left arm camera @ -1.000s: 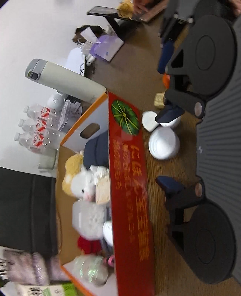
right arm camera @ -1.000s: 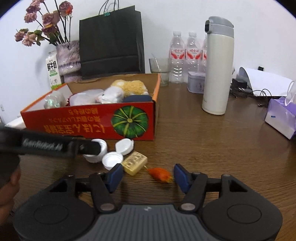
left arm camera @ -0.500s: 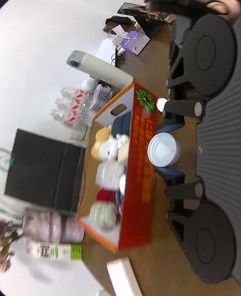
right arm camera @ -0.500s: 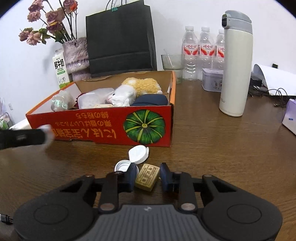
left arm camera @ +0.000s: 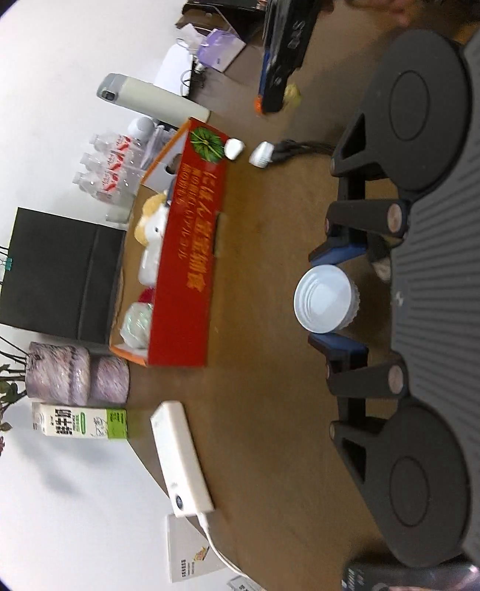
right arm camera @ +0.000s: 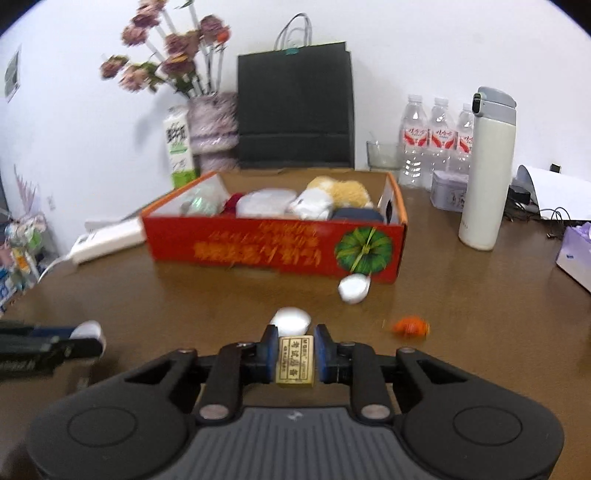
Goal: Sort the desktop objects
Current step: 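Grasp a white lid with the left tool while the right tool grasps the yellow block, then carry the white lid and yellow block into the red box and release both, then withdraw both tools from the box back over the table, then grasp another white lid with the left tool while the right tool grasps the orange item, then carry the white lid and orange item into the red box and release both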
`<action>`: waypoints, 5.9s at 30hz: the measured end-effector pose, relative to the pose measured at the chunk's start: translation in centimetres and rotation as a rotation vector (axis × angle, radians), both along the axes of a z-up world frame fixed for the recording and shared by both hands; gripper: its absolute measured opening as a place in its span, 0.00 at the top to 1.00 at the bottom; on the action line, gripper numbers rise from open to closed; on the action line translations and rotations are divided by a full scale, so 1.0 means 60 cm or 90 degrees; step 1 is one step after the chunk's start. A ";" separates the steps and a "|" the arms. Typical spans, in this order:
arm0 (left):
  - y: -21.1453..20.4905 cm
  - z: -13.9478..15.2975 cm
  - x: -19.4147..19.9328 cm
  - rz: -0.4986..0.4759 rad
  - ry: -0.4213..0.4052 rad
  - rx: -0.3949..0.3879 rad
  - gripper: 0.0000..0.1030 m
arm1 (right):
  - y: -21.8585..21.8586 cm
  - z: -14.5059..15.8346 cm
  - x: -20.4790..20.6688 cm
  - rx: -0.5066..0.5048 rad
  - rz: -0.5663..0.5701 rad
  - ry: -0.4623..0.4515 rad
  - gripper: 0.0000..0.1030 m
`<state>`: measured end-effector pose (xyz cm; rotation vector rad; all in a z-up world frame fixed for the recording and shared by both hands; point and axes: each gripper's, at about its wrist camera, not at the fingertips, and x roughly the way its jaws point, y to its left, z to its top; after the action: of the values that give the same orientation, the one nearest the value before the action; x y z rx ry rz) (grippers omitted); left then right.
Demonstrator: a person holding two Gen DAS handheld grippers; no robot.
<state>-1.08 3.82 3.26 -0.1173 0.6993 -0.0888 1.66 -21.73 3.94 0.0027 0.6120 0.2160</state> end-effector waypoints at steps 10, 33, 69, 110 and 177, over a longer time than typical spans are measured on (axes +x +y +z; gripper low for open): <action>0.013 -0.013 -0.084 -0.049 0.025 0.007 0.57 | 0.021 -0.043 -0.081 -0.007 0.014 0.056 0.73; 0.040 0.159 0.052 -0.090 -0.097 -0.041 0.61 | -0.032 0.094 0.010 0.075 -0.049 -0.084 0.81; 0.034 0.139 0.126 -0.040 -0.053 -0.021 0.32 | -0.001 0.064 0.109 0.087 -0.043 -0.038 0.34; -0.047 -0.033 -0.066 -0.059 -0.135 0.172 0.06 | 0.002 -0.043 -0.099 0.098 -0.030 -0.075 0.18; 0.000 0.115 0.387 -0.131 0.005 -0.005 0.71 | 0.056 0.085 0.353 0.224 -0.006 0.095 0.84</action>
<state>22.13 3.79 10.14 -0.0525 0.7181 -0.2883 22.86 -18.38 9.01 0.3640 0.7155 0.3143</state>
